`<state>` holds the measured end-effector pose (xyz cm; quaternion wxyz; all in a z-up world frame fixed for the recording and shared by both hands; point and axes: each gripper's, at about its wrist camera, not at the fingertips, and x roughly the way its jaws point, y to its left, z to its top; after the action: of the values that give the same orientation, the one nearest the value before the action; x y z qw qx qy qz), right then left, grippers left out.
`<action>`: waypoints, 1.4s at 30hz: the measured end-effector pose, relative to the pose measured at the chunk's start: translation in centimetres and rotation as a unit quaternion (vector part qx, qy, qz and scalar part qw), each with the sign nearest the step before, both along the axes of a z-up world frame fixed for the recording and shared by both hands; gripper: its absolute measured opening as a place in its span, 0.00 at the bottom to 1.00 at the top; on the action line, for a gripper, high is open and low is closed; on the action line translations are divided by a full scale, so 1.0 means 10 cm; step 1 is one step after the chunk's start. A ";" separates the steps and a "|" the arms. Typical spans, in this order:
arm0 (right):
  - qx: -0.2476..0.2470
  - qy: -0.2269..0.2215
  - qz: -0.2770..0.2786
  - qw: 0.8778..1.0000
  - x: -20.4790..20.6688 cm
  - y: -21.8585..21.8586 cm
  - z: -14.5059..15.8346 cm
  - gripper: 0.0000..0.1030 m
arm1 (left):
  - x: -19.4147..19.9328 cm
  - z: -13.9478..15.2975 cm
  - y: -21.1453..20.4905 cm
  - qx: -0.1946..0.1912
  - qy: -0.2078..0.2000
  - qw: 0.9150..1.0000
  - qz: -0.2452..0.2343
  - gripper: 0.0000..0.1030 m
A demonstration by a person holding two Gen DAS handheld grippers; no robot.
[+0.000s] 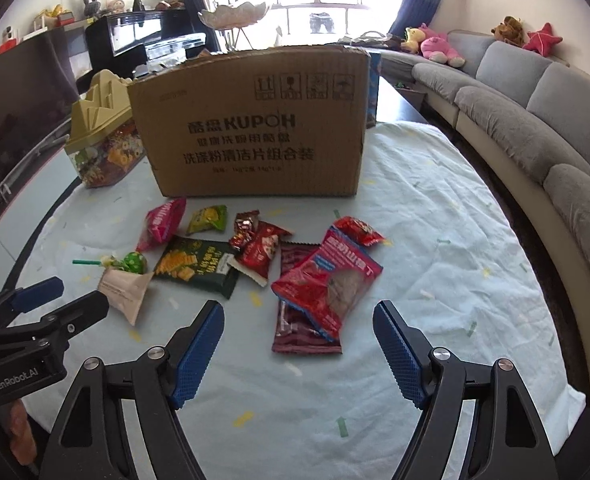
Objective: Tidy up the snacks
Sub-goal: 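Grasp the white biscuit packet with the left tool while the right tool grasps the maroon wafer bar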
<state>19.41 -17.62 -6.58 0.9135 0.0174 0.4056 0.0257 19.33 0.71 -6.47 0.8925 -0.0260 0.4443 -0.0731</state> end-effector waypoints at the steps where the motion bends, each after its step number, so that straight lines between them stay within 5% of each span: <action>1: 0.001 0.007 -0.006 1.000 0.01 -0.03 -0.04 0.75 | 0.01 -0.03 -0.02 0.007 0.003 1.000 -0.001 0.81; 21: 0.021 0.054 -0.014 0.998 0.18 -0.11 -0.38 0.75 | 0.26 -0.26 -0.05 0.003 0.025 1.000 -0.005 0.80; 26: 0.007 0.045 -0.011 0.999 0.26 -0.07 -0.40 0.74 | 0.32 -0.28 -0.03 -0.003 0.025 1.000 -0.002 0.68; 32: -0.017 0.032 -0.013 0.999 0.33 -0.03 -0.41 0.60 | 0.32 -0.27 -0.03 -0.002 0.019 1.000 -0.003 0.50; 36: -0.020 0.022 -0.001 1.000 0.33 0.01 -0.40 0.42 | 0.31 -0.26 -0.03 -0.001 0.015 1.000 -0.002 0.45; 42: -0.007 0.027 0.005 1.000 0.28 0.01 -0.38 0.40 | 0.24 -0.21 -0.08 -0.009 0.015 1.000 -0.016 0.44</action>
<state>22.24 -17.52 -10.34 0.9022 0.0098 0.4304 0.0272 21.74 -0.05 -8.61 0.8840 -0.0278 0.4577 -0.0913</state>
